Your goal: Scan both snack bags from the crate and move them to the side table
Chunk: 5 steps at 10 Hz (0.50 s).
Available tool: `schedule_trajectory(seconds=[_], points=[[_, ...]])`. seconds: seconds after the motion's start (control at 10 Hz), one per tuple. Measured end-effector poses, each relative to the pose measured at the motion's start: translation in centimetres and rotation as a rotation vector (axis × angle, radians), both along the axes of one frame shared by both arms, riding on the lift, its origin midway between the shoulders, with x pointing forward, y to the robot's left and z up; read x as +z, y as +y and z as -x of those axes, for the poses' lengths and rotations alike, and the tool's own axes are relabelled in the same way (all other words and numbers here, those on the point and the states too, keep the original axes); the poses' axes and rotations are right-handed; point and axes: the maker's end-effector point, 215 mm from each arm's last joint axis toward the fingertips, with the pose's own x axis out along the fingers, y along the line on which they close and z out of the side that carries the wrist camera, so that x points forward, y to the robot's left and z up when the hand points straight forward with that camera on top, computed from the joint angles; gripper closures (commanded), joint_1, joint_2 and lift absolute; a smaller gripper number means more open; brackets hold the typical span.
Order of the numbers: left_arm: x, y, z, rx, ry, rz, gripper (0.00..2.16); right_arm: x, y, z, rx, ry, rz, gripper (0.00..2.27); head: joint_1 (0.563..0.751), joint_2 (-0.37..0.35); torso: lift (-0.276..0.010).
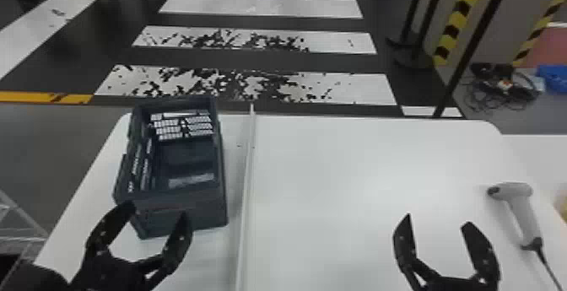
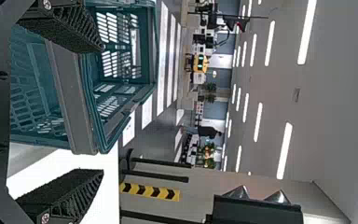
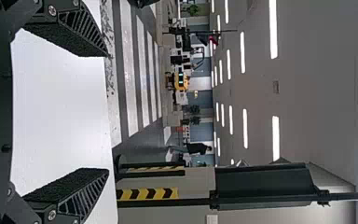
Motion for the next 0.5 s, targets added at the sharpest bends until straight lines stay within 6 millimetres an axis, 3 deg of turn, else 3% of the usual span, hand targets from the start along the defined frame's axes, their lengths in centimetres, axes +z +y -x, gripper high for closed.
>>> schedule_trajectory(seconds=[0.5], points=[[0.16,0.37,-0.17,0.009,-0.004,-0.002,0.08,0.16,1.06,-0.16,0.018,-0.002,0.0,0.12,0.695,0.016,-0.099]])
